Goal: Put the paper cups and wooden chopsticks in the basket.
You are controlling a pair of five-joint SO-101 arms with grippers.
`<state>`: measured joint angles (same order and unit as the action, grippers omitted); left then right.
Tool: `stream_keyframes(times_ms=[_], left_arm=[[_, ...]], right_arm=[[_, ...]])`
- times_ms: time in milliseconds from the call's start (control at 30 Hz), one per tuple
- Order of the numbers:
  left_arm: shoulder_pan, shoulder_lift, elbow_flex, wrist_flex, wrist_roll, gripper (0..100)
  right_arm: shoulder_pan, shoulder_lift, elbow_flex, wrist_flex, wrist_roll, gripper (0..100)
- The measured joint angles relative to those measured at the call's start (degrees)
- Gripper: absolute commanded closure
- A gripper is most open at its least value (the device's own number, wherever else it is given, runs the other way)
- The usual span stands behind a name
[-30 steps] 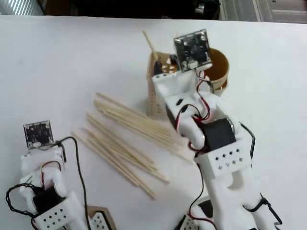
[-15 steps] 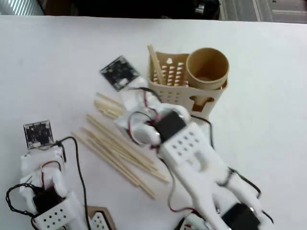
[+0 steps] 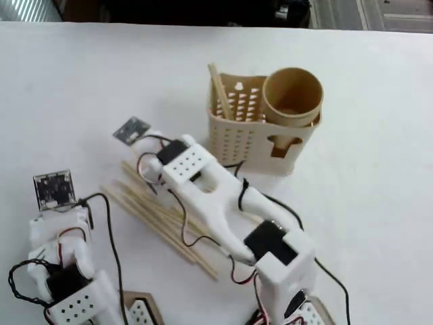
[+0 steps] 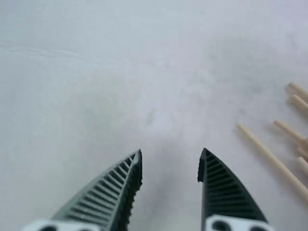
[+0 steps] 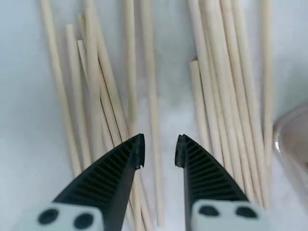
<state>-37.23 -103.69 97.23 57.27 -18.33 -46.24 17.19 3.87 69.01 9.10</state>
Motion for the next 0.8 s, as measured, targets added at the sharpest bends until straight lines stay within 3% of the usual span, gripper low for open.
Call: stream_keyframes(times_ms=[100, 600, 800], left_arm=[[0.00, 0.00, 0.00, 0.00, 0.00, 80], [0.00, 0.00, 0.00, 0.00, 0.00, 80], [0.00, 0.00, 0.00, 0.00, 0.00, 80]], right_arm=[[-0.70, 0.18, -0.79, 2.02, 0.00, 79.7], [-3.60, 6.15, -2.20, 3.60, 0.00, 79.9], [-3.69, 8.00, -2.99, 2.29, 0.09, 93.3]])
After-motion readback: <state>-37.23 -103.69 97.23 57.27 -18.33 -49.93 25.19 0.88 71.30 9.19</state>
